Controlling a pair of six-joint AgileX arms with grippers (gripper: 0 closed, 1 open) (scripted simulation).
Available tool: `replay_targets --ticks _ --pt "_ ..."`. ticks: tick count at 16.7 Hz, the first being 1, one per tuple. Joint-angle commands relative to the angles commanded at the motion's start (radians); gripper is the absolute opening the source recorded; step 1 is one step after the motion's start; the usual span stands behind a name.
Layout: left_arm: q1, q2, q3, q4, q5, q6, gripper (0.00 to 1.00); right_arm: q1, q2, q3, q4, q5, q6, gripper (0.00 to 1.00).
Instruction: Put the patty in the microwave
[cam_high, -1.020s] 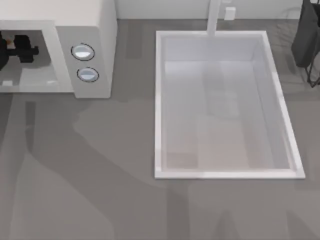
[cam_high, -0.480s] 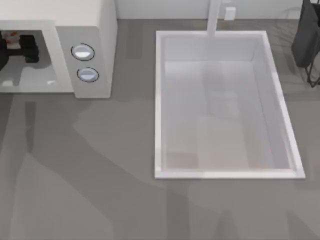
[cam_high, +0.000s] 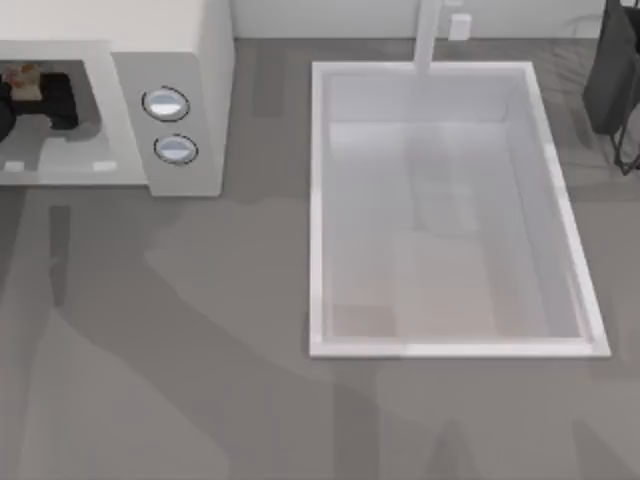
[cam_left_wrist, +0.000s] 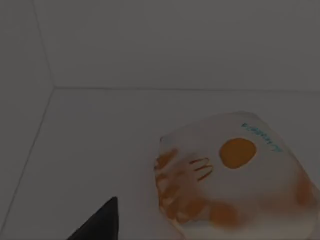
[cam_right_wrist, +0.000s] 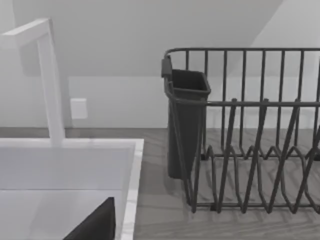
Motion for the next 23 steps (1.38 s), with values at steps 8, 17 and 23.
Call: replay_targets --ticks 8,17,23 --pt "0.074 -0.252 -0.497 0.23 0.064 0.028 1.0 0.0 0.0 0.0 0.0 0.0 0.0 1.0" --pt "0.131 -0.43 -0.852 0.404 0.116 0.051 1.0 0.0 0.0 0.0 0.0 0.0 0.0 1.0" --pt "0.127 -0.46 -0.839 0.365 0.113 0.05 1.0 0.0 0.0 0.0 0.0 0.0 0.0 1.0"
